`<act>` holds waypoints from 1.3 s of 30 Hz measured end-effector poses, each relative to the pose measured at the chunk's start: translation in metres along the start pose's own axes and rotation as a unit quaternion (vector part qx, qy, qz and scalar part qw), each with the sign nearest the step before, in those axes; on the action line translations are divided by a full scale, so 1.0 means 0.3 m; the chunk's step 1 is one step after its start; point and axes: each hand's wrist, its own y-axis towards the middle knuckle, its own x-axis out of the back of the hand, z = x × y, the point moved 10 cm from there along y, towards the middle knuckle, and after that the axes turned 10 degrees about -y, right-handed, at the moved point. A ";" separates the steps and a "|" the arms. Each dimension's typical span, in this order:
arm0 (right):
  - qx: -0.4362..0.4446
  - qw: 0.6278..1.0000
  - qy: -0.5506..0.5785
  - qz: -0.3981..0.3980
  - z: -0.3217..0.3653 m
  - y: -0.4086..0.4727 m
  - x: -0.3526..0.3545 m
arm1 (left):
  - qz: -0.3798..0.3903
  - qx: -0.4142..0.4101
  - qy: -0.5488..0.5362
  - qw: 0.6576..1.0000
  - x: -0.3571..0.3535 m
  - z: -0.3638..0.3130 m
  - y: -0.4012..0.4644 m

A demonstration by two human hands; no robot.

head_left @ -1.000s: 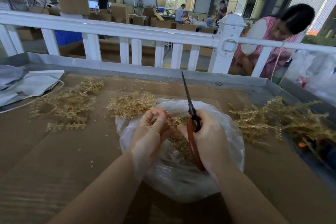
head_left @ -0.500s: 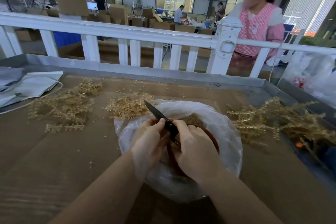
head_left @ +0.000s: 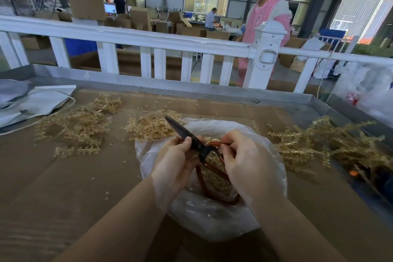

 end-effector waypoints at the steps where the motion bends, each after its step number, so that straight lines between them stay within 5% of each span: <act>1: 0.012 1.000 -0.024 0.001 0.012 -0.001 0.003 | -0.004 -0.003 0.001 1.000 0.008 -0.002 0.004; 6: -0.040 0.999 0.008 -0.021 -0.021 0.060 0.045 | 0.003 0.001 -0.011 1.000 0.028 -0.001 0.015; 11: -0.138 0.969 0.122 0.165 -0.142 0.130 -0.098 | 0.026 0.011 -0.031 0.999 0.026 0.002 0.014; 17: -0.186 0.857 0.310 0.369 -0.157 0.094 -0.272 | 0.025 0.016 -0.060 0.998 0.034 0.010 0.022; 20: -0.158 0.836 0.334 0.405 -0.134 0.081 -0.309 | 0.030 0.012 -0.041 0.999 0.042 0.014 0.026; 27: -0.247 0.891 0.346 0.157 -0.270 0.123 -0.235 | 0.036 0.018 -0.007 0.999 0.065 0.031 0.035; 33: -0.364 0.812 0.445 -0.103 -0.473 0.088 -0.132 | 0.031 0.008 -0.013 0.999 0.079 0.036 0.046; 39: -0.445 0.821 0.350 -0.074 -0.626 0.037 -0.171 | 0.029 0.000 -0.013 0.999 0.080 0.038 0.051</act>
